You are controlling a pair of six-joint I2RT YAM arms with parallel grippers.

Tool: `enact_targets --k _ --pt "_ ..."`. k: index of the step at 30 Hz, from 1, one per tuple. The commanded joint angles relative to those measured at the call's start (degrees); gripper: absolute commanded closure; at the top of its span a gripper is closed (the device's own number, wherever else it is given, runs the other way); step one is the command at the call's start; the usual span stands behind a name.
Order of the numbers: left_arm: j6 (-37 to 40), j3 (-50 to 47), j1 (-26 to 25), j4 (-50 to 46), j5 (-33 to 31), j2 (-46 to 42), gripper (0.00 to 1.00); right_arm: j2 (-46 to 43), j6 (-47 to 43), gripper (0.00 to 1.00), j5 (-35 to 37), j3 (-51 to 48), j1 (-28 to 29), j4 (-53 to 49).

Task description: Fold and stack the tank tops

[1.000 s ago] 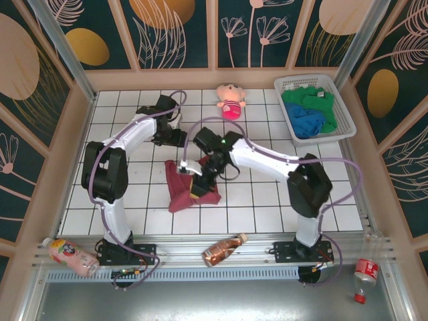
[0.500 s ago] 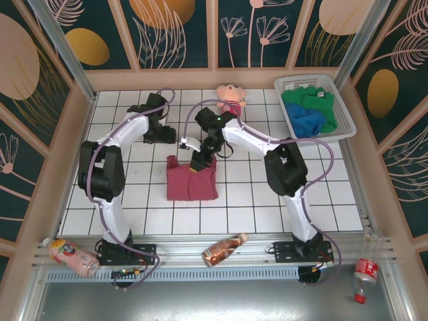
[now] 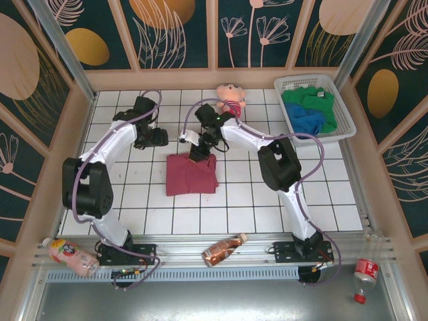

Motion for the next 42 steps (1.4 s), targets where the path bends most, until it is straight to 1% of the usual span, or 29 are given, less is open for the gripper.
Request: enact_targets --k 1,3,6,8,10,13,16,18,20,23,25,28,31,35,38,40,42 --pt "-4.14 -4.14 -0.43 -0.26 8.84 -5.47 0.33 0.48 -0.61 0.82 4.18 -3.09 -0.92 7.98" --pt "-5.78 -6.23 -1.7 0.65 10.29 -8.05 0.35 -0.01 -0.24 0.74 5.3 -4.04 -0.86 9.34" --pt "-9.26 -10.15 -4.25 5.19 15.06 -10.21 0.37 -2.45 2.61 0.64 6.91 -6.41 -1.08 13.38" --pt "-10.28 -12.24 -5.8 6.99 15.16 -9.44 0.39 -6.35 5.42 0.6 8.62 -11.21 -1.36 19.61" --pt "-10.71 -14.29 -6.61 8.68 15.7 -7.83 0.42 -10.87 7.84 0.59 9.41 -16.88 -1.77 25.23" --pt "-10.83 -17.33 -6.84 13.19 15.64 -6.11 0.44 -17.38 12.7 0.59 8.31 -25.13 -2.08 30.95" --pt "-9.2 -17.4 -6.91 13.92 14.26 -2.84 0.45 -24.26 18.91 0.59 6.27 -36.03 -1.43 38.21" --pt "-8.2 -17.08 -6.84 14.54 12.33 -1.49 0.47 -27.25 21.85 0.59 6.0 -42.41 -0.51 42.94" --pt "-7.01 -16.64 -6.89 14.52 10.96 0.14 0.48 -27.75 22.84 0.61 5.33 -45.23 0.94 44.6" --pt "-4.71 -15.83 -6.8 12.84 7.21 3.56 0.52 -26.13 24.24 0.64 5.62 -48.4 2.26 47.68" --pt "-3.21 -15.49 -6.76 11.54 3.47 4.84 0.55 -24.68 24.49 0.67 7.72 -50.14 2.52 49.13" --pt "-1.81 -14.68 -6.47 9.84 -0.22 5.93 0.56 -23.93 25.56 0.71 10.21 -53.05 2.07 50.98" --pt "-0.84 -13.3 -6.43 8.23 -3.62 6.4 0.55 -23.86 27.03 0.73 11.57 -55.36 1.69 50.63" --pt "-1.65 -11.6 -6.41 5.76 -3.39 4.36 0.5 -24.51 29.13 0.73 10.51 -57.99 1.54 50.06" --pt "-4.77 -12.63 -6.42 5.02 0.18 -0.08 0.43 -26.89 32.59 0.69 8.44 -59.56 1.1 53.07" --pt "-7.06 -15.42 -6.4 6.02 3.67 -3.06 0.41 -29.06 36.07 0.64 6.02 -60.04 0.43 56.15" --pt "-8.54 -19.41 -6.4 8.48 6.91 -4.92 0.39 -30.81 38.71 0.6 5.36 -60.15 0.04 57.7"
